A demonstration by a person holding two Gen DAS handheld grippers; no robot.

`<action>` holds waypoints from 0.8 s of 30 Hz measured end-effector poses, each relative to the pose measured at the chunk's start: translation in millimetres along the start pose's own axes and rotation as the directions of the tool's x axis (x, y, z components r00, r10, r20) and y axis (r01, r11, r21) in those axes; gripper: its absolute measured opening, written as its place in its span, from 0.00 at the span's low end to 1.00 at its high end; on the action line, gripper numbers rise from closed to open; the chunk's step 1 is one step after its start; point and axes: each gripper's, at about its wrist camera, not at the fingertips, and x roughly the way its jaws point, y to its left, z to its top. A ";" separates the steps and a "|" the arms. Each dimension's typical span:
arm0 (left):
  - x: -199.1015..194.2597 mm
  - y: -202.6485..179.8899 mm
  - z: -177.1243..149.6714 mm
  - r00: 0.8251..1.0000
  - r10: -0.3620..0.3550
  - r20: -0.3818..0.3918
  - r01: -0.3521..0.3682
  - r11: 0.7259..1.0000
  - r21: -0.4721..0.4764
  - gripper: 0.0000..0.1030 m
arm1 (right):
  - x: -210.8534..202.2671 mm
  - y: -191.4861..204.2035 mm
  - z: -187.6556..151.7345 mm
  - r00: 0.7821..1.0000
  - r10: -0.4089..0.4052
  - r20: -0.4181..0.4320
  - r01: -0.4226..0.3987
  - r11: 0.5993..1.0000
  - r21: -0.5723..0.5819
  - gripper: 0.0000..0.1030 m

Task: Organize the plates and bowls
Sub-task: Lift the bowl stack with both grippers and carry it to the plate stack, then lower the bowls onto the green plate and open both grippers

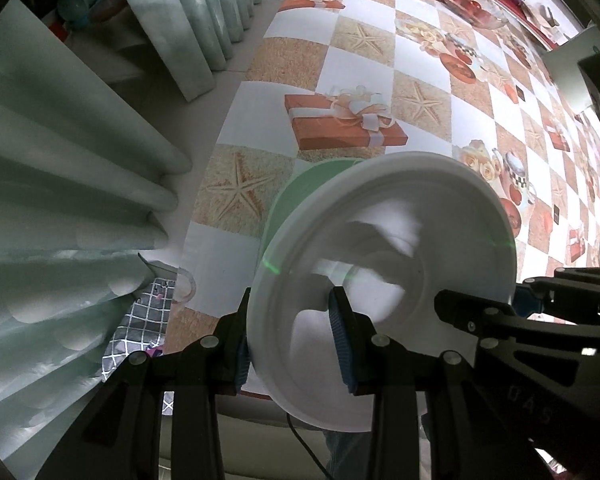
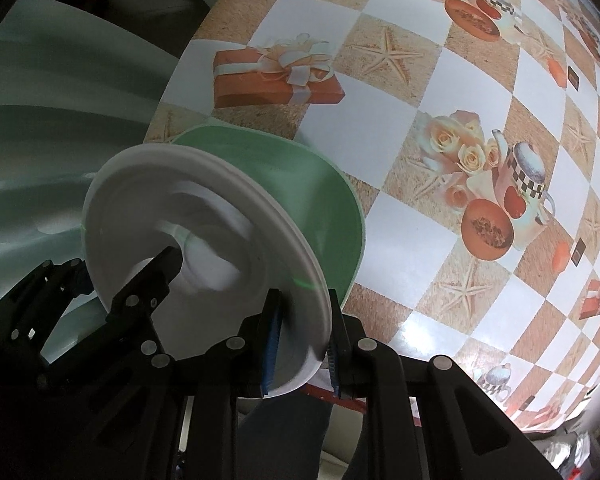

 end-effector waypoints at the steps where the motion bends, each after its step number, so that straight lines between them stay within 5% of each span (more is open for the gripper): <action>1: 0.3 -1.0 0.3 1.000 0.003 0.002 -0.003 1.000 0.003 0.37 | -3.0 -0.1 0.6 1.000 -0.001 0.000 0.001 1.000 -0.001 0.21; 6: -2.4 -6.3 -0.2 0.999 0.034 0.032 -0.035 0.999 0.011 0.42 | -9.8 -0.2 -0.4 1.000 0.004 0.006 -0.004 1.000 -0.013 0.21; 17: -19.7 -5.0 0.8 0.992 0.088 0.088 -0.088 0.996 -0.010 0.78 | -41.3 -4.0 -3.2 0.999 -0.011 0.053 0.012 1.000 -0.019 0.23; 20: -19.1 -2.5 2.2 0.989 0.130 0.065 -0.129 0.992 -0.013 0.79 | -50.2 -9.3 -4.4 0.997 -0.046 0.064 0.046 0.999 -0.008 0.74; 22: -17.7 4.5 2.7 0.992 0.113 0.051 -0.111 0.993 -0.036 0.79 | -58.1 -16.3 -5.2 0.996 -0.035 0.081 0.035 0.999 0.005 0.96; 24: -20.8 8.3 1.5 0.994 0.098 0.054 -0.096 0.994 -0.047 0.79 | -63.7 -21.0 -8.1 0.996 -0.008 0.092 0.007 1.000 0.015 0.99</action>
